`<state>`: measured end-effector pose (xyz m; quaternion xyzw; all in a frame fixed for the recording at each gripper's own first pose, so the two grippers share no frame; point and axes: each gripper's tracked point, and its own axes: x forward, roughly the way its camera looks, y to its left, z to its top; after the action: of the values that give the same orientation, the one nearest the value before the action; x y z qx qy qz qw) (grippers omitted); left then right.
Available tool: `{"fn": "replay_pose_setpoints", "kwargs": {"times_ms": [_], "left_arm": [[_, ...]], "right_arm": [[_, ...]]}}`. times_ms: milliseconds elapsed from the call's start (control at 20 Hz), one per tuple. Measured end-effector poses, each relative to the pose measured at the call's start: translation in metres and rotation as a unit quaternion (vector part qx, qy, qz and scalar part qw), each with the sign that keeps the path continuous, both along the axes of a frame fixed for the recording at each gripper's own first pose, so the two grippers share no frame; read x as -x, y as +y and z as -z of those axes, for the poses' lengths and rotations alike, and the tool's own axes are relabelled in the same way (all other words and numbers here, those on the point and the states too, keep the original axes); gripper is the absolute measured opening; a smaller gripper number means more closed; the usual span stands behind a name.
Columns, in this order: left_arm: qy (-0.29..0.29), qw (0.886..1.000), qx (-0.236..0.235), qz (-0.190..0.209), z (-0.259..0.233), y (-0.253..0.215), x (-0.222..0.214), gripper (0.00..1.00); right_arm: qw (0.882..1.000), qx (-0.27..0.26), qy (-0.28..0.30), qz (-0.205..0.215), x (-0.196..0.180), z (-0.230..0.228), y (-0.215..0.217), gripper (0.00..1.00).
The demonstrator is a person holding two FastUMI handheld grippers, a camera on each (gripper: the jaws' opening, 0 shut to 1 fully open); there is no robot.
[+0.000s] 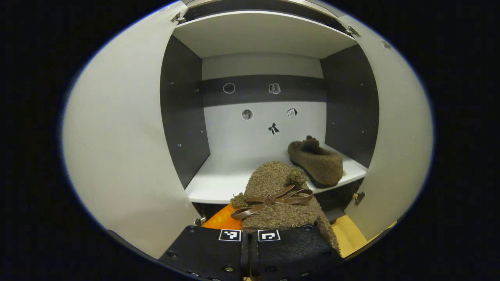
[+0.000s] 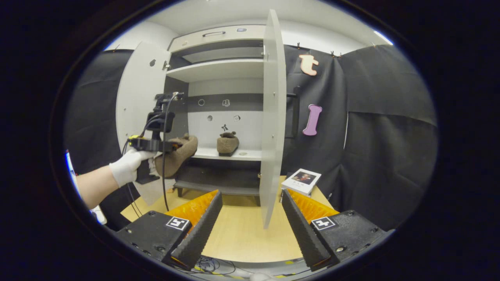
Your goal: Grab one shoe with the right hand and put it into the shoe cabinet, grab the other shoe with the left hand and put it into the shoe cabinet; then close the right door with the right hand and the left door with the left hand.
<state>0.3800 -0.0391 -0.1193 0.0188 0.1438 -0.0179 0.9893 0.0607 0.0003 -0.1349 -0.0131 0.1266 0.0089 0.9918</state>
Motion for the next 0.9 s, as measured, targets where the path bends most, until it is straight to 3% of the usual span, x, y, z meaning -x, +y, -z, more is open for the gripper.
{"fn": "replay_pose_setpoints", "kwargs": {"times_ms": [400,650,900], "left_arm": [[-0.013,0.999,-0.022,-0.023,-0.044,0.0,-0.12,0.03],[0.024,0.999,-0.022,-0.041,-0.018,0.002,-0.173,0.01],[0.063,0.996,-0.045,-0.054,0.02,0.01,-0.195,0.02]], "right_arm": [[1.0,-0.006,0.017,0.02,-0.011,0.009,-0.028,0.99],[0.999,-0.008,0.031,0.038,-0.016,0.018,-0.048,0.99],[0.998,-0.006,0.044,0.047,-0.018,0.026,-0.059,0.99]]}}
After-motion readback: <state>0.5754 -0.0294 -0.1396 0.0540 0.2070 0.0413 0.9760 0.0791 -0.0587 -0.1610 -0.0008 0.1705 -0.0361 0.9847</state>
